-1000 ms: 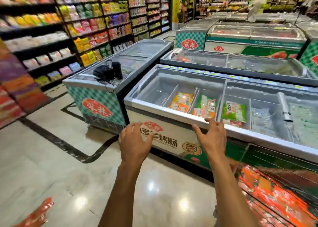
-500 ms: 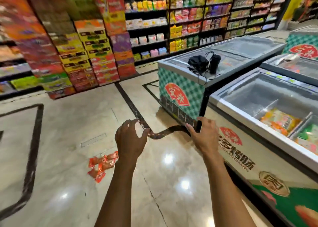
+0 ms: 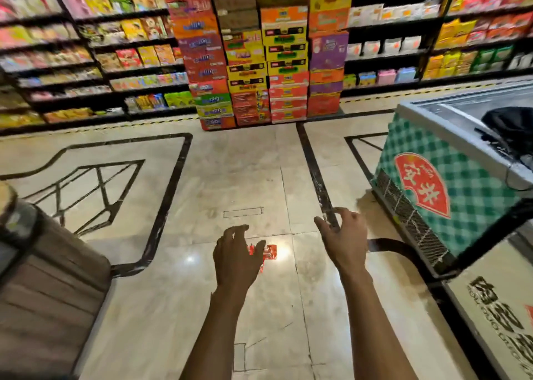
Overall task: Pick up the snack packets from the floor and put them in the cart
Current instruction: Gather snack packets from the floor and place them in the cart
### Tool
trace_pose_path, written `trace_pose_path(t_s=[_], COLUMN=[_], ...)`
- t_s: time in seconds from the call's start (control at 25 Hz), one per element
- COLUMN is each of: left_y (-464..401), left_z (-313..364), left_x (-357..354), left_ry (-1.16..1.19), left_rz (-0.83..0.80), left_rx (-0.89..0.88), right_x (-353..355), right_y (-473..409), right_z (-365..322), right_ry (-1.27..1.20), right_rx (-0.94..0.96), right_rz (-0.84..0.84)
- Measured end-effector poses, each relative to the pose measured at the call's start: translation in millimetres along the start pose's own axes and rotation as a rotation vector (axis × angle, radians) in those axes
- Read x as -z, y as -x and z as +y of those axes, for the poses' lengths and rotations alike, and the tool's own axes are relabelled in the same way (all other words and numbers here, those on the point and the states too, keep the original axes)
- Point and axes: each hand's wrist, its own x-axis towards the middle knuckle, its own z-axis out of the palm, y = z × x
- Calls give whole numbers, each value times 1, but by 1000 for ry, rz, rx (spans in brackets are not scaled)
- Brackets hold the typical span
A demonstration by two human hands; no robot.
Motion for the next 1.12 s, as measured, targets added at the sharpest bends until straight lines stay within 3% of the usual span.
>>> trace_pose_path(t_s=[0.32,0.6,0.76,0.92,1.12], left_y=[-100,-237,-274,-299,-337], left_z=[-97,-178,-200,-233,-309], left_x=[-35,-102,-139,-184,-285], left_ry=[-36,26,23,-16,-20], left_rz=[4,3,-46,-30,33], left_rx=[280,460,525,596,644], right_x=[-171,-337,-403,-471,-585], right_y=[-91,-182,-223,-252,-263], right_z=[-38,-53,-50,-21,74], right_ry=[3,71,135,166,224], right_rx=[-9,-37,-30,-15,-2], right_rz=[-234,-311,-352,-427,-506])
